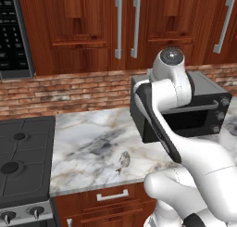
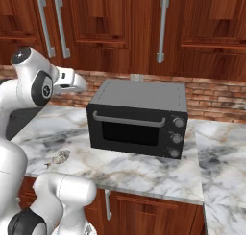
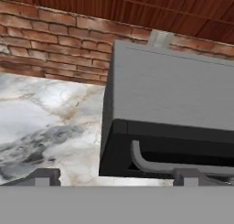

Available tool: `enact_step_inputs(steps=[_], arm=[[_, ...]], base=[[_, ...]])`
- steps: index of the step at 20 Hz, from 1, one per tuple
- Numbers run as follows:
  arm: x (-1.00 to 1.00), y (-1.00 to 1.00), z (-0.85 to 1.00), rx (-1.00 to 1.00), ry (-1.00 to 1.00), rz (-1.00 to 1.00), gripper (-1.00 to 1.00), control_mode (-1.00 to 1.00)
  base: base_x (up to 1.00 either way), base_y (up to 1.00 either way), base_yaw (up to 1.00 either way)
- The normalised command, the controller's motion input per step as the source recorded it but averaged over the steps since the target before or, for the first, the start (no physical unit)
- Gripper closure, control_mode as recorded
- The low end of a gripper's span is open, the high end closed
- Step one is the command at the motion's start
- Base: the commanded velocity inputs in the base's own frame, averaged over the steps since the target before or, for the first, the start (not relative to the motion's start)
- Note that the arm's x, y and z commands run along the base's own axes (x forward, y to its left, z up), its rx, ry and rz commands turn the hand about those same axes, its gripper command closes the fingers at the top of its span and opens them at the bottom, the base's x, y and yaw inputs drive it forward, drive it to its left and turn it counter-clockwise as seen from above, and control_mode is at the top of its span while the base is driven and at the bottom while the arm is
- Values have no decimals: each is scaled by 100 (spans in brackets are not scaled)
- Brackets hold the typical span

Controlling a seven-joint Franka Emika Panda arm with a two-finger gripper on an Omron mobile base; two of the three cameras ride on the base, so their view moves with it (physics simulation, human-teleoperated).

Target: Retrieve the tupperware from the cabinet, then place the raw meat into the tupperware to avoid contamination.

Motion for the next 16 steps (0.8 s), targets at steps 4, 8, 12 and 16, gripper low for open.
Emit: enact_step_inputs(steps=[4, 8, 12, 16], arm=[[0, 20, 81, 2, -16, -14, -100, -100], [5, 22, 61, 9, -7, -21, -100, -100], [7, 26, 54, 8, 0, -15, -100, -100], [1, 16, 44, 13, 9, -1, -100, -100]], base=[[0, 0, 0], [0, 0, 0], [0, 0, 0], [0, 0, 0]])
